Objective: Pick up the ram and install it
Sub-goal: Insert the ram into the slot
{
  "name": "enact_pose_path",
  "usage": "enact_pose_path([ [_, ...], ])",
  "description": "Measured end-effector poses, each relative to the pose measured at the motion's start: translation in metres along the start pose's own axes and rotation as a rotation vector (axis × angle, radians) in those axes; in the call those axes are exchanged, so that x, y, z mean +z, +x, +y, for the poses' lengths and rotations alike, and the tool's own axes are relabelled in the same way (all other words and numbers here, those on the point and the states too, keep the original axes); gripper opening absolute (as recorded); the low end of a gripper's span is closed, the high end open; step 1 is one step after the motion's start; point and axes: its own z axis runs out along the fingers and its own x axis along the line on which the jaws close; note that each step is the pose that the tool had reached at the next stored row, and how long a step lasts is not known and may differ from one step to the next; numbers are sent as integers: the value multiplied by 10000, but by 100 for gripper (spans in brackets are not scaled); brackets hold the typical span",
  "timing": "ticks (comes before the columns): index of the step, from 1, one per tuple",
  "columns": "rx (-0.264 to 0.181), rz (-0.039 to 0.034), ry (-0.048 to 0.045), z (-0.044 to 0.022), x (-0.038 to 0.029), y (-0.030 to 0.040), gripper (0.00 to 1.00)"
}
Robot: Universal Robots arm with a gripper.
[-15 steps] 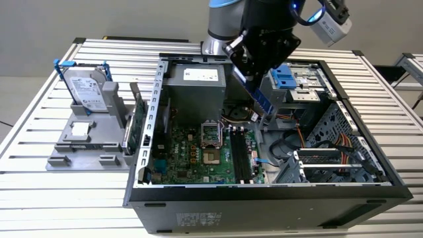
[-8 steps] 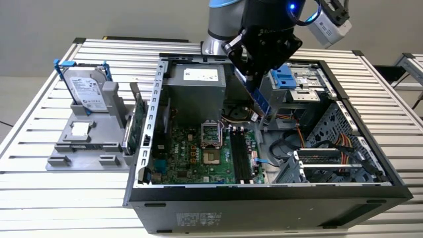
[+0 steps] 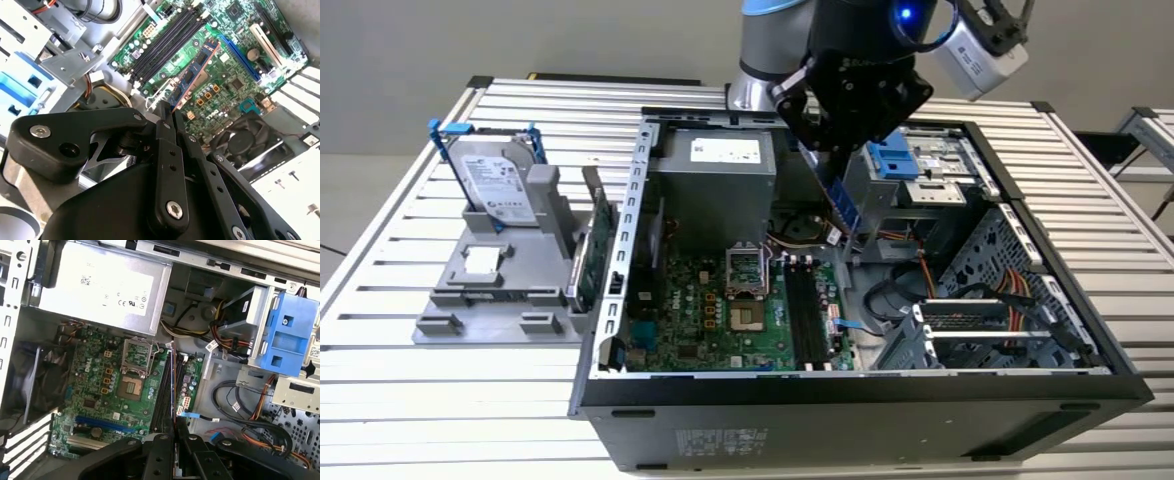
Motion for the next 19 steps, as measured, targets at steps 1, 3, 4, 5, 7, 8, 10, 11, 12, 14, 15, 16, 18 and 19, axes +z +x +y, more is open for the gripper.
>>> enact_pose_path([
  [1, 103, 1, 1, 0, 0, 0, 0],
  [3, 294, 5, 6, 0, 0, -1, 0],
  [4, 397, 6, 7, 0, 0, -2, 0],
  [5, 493, 8, 9, 0, 0, -2, 0],
  [7, 685, 11, 13, -1, 0, -3, 0],
  [8, 779, 12, 14, -1, 0, -3, 0],
  [10, 958, 15, 18, -1, 0, -4, 0],
  [11, 1041, 17, 20, -1, 0, -5, 0],
  [12, 1122, 17, 21, -1, 1, -5, 0],
  [14, 1260, 20, 24, -1, 0, -5, 0],
  [15, 1319, 22, 25, -1, 0, -5, 0],
  [16, 1363, 23, 26, -1, 0, -5, 0],
  [18, 1391, 24, 26, -1, 0, -5, 0],
  [19, 1391, 24, 26, -1, 0, -6, 0],
])
